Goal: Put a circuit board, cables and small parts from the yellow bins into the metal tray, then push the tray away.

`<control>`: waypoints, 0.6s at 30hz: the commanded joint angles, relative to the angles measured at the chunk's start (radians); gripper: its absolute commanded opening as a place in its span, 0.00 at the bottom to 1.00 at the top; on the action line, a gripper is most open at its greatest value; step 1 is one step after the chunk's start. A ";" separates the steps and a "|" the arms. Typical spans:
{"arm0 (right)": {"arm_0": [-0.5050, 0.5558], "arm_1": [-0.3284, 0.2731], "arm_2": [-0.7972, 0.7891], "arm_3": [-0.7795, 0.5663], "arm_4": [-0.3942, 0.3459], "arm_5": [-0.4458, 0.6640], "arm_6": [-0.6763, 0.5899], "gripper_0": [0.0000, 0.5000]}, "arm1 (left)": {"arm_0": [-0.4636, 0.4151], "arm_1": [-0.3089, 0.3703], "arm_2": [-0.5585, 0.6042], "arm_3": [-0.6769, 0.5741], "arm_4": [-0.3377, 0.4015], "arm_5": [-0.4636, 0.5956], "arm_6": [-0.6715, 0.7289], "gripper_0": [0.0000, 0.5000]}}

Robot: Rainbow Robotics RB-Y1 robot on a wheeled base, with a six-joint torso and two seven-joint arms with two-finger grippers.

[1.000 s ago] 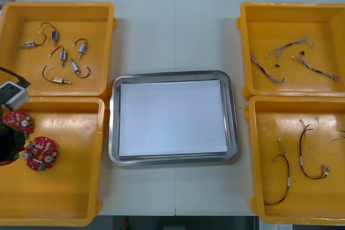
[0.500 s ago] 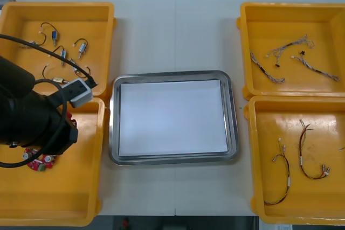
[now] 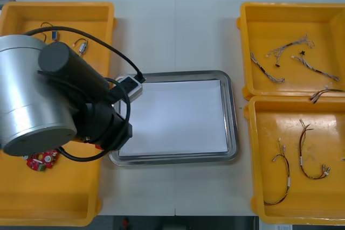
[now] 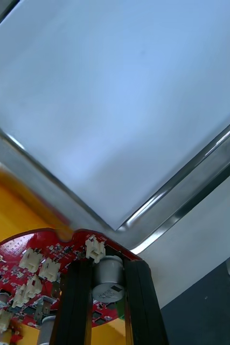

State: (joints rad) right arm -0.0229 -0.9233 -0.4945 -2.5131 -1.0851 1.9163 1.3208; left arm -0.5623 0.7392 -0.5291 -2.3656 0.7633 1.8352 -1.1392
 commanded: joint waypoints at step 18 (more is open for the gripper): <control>-0.285 -0.097 0.349 0.048 -0.027 0.004 0.159 0.00 | -0.120 -0.179 -0.285 0.295 -0.259 -0.160 0.174 0.00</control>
State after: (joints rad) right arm -0.2386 -0.9830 -0.1942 -2.4915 -1.1073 1.9167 1.4479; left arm -0.6474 0.5827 -0.7827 -2.0879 0.5267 1.7082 -1.0520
